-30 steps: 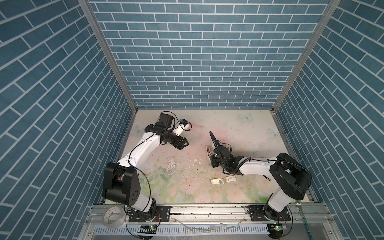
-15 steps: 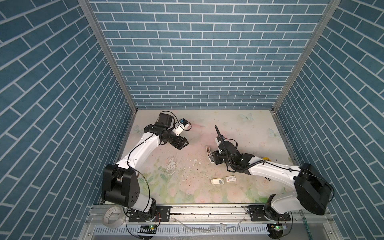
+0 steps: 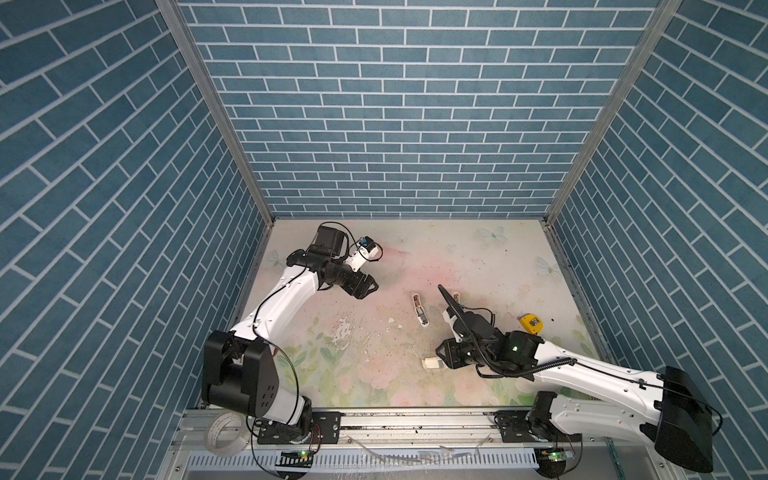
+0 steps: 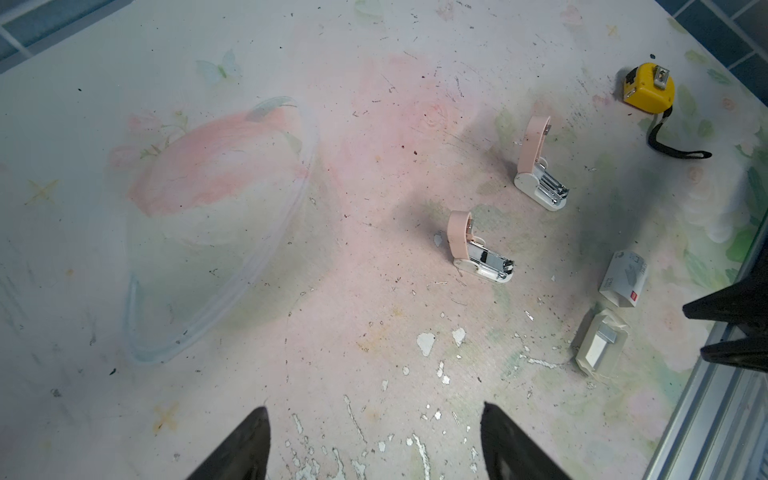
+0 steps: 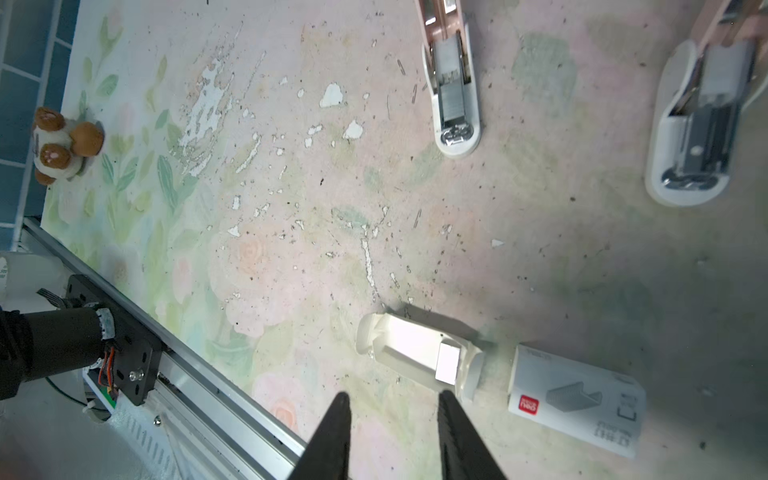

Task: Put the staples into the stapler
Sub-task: 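Lift the right gripper off the stapler and move toward the white tray, then lower the open right gripper into the white staple tray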

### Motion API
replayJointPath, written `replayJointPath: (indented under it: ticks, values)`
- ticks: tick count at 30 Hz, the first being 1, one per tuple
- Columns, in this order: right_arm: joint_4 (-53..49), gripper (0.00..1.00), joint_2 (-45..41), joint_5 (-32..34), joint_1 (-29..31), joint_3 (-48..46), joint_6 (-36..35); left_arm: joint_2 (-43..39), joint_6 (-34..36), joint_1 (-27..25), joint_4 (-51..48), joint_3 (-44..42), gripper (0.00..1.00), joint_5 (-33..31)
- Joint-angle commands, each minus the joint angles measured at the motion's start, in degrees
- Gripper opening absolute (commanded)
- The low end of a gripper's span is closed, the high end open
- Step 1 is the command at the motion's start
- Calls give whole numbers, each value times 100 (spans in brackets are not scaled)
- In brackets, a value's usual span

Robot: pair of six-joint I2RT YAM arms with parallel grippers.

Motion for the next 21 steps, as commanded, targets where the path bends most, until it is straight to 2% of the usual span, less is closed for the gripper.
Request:
replayJointPath:
  ticks: [1,5,12,21]
  values:
    - [24,37,141,61,89,-118,486,-42,11,39,-37,-17,81,148]
    - [367,34,534,2,161,-71,542,-42,10,39,-51,-28,81,152]
    - [293,27,1033,42,235,34,547,-42,4,39,-36,-50,81,148]
    - [132,24,1360,141,292,160,561,10,4,39,-34,-58,81,157]
